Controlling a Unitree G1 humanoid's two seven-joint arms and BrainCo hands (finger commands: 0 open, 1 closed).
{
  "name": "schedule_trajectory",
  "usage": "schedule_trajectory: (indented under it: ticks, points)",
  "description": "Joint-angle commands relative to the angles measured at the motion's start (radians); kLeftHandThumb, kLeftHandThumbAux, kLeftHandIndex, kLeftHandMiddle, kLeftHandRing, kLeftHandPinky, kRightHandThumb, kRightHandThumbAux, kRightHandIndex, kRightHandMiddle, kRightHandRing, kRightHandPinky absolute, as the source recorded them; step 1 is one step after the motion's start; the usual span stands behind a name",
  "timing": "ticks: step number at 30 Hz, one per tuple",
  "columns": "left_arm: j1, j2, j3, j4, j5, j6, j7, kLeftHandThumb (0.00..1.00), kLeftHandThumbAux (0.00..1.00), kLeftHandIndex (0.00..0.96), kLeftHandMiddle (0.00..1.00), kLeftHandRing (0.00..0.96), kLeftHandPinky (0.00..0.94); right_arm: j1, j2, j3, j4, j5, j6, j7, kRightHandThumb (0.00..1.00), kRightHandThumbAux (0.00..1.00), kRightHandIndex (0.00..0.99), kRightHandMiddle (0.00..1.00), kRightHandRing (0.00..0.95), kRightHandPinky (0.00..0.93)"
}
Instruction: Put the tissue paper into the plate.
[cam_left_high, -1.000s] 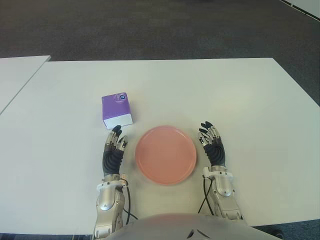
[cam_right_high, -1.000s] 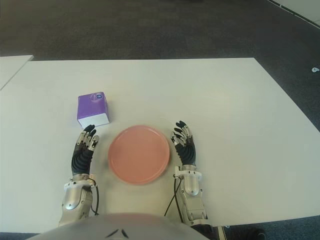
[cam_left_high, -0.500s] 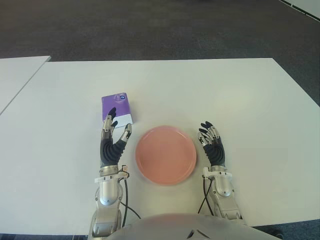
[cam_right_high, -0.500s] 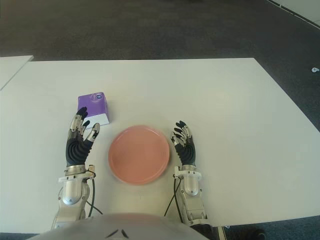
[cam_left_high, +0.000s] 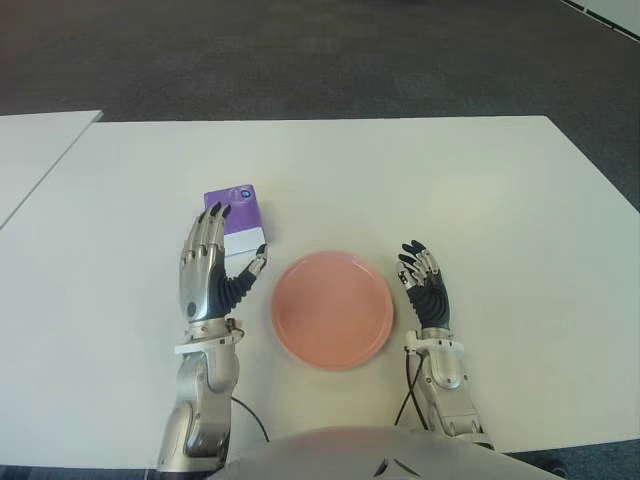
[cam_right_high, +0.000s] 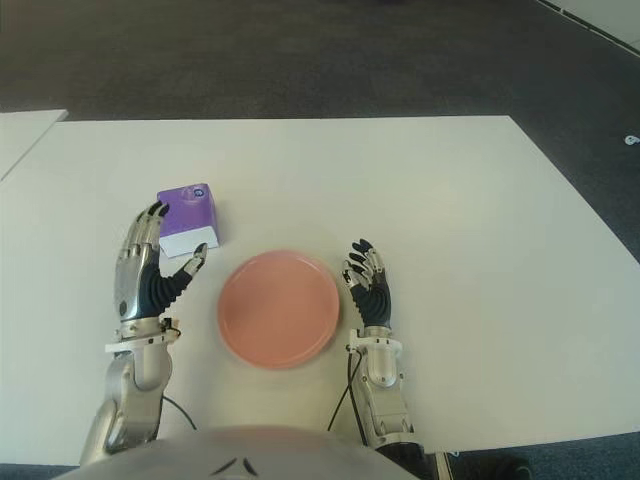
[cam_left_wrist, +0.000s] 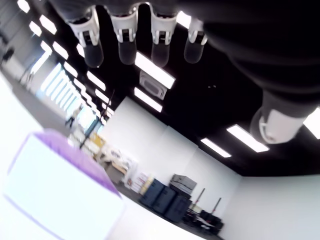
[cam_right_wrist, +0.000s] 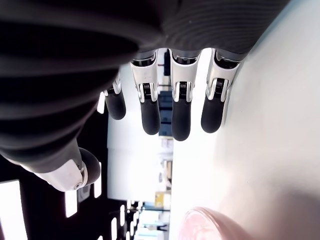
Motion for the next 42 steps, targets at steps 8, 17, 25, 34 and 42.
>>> schedule_trajectory:
  ticks: [8, 17, 25, 34, 42]
  points:
    - [-0.263, 0.097, -0.046, 0.193, 0.146, 0.181, -0.009, 0.253, 0.375, 0.093, 0.093, 0.086, 0.105, 0.005, 0.023, -0.015, 0.079, 0.020, 0.063, 0.008, 0.398, 0.592, 0.137, 0.221, 0.225, 0.244]
    - [-0.396, 0.191, -0.094, 0.353, 0.141, 0.236, -0.056, 0.227, 0.289, 0.039, 0.018, 0.011, 0.018, -0.009, 0.019, -0.014, 0.114, 0.012, 0.042, 0.010, 0.379, 0.627, 0.129, 0.214, 0.207, 0.225]
    - [-0.447, 0.232, -0.128, 0.457, 0.102, 0.248, -0.055, 0.217, 0.261, 0.009, 0.000, 0.000, 0.001, -0.019, 0.016, -0.021, 0.142, 0.013, 0.021, 0.008, 0.363, 0.643, 0.128, 0.221, 0.210, 0.228]
    - [-0.494, 0.251, -0.180, 0.526, 0.087, 0.254, -0.024, 0.216, 0.245, 0.017, 0.000, 0.000, 0.000, -0.025, 0.019, -0.032, 0.156, 0.034, 0.016, 0.026, 0.346, 0.637, 0.123, 0.220, 0.207, 0.219]
    - [-0.532, 0.260, -0.205, 0.592, 0.066, 0.254, 0.001, 0.217, 0.244, 0.022, 0.000, 0.000, 0.000, -0.025, 0.019, -0.033, 0.172, 0.026, -0.016, 0.022, 0.346, 0.648, 0.127, 0.222, 0.211, 0.230]
